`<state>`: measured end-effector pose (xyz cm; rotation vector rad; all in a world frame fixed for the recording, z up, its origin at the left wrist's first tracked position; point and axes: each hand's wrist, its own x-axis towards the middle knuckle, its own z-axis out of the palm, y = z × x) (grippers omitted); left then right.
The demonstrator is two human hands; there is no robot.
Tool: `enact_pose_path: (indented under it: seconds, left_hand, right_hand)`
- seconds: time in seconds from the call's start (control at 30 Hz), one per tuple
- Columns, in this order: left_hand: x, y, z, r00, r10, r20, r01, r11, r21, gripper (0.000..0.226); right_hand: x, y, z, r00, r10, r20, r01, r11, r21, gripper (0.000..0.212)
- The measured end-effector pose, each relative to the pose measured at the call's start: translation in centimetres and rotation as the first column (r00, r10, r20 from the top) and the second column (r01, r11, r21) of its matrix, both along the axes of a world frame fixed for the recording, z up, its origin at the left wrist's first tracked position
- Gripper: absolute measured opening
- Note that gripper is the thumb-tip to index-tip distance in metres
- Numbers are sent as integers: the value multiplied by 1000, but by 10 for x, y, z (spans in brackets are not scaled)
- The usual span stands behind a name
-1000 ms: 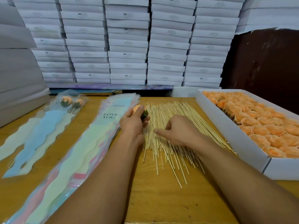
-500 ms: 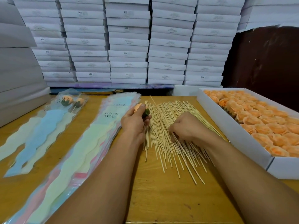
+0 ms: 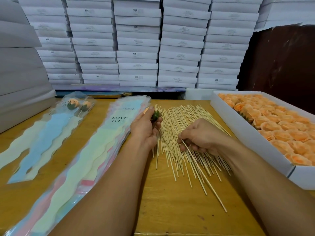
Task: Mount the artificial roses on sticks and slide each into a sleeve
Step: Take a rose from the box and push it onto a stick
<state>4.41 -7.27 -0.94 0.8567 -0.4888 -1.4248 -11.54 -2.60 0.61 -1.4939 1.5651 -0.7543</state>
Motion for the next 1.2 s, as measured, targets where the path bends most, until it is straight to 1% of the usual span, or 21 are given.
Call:
enact_pose_path:
  seconds: [0.07, 0.17, 0.27, 0.3, 0.4, 0.47, 0.53, 0.63, 0.77, 0.87, 1.2]
  left_hand:
    - [0, 0, 0, 1000, -4, -3, 4, 1000, 1, 25]
    - [1, 1, 1, 1000, -11, -18, 11, 1000, -10, 28]
    - [1, 1, 2, 998, -30, -57, 30, 999, -14, 29]
    - [2, 1, 3, 997, -39, -72, 38, 999, -12, 29]
    - [2, 2, 4, 993, -65, -103, 64, 998, -12, 33]
    - [2, 2, 6, 991, -84, -107, 83, 996, -20, 32]
    - [2, 3, 7, 988, -109, -113, 107, 994, -27, 30]
    - [2, 2, 8, 982, -136, -134, 132, 991, -39, 26]
    - [2, 2, 9, 973, -182, -138, 173, 982, -79, 26]
    - [1, 3, 10, 966, -205, -157, 192, 977, -95, 26]
    - [1, 6, 11, 962, -208, -176, 193, 976, -99, 24]
  right_hand:
    - [1, 1, 1, 999, -23, 33, 24, 999, -45, 15]
    - [2, 5, 5, 990, -19, 143, 30, 997, -77, 8]
    - [2, 10, 8, 979, 36, 202, -20, 996, -82, 25]
    - [3, 12, 9, 978, 60, 200, -41, 995, -94, 29]
    - [8, 17, 9, 980, 128, 153, -104, 982, -159, 23]
    - [12, 19, 8, 980, 155, 122, -127, 969, -211, 29]
    - [15, 21, 8, 974, 176, 141, -137, 957, -254, 28]
    - [18, 25, 9, 954, 208, 214, -150, 955, -257, 22]
    - [20, 27, 8, 948, 248, 200, -184, 939, -292, 14]
    - [22, 28, 8, 952, 256, 167, -196, 930, -310, 24]
    - [24, 28, 8, 960, 247, 134, -190, 923, -335, 26]
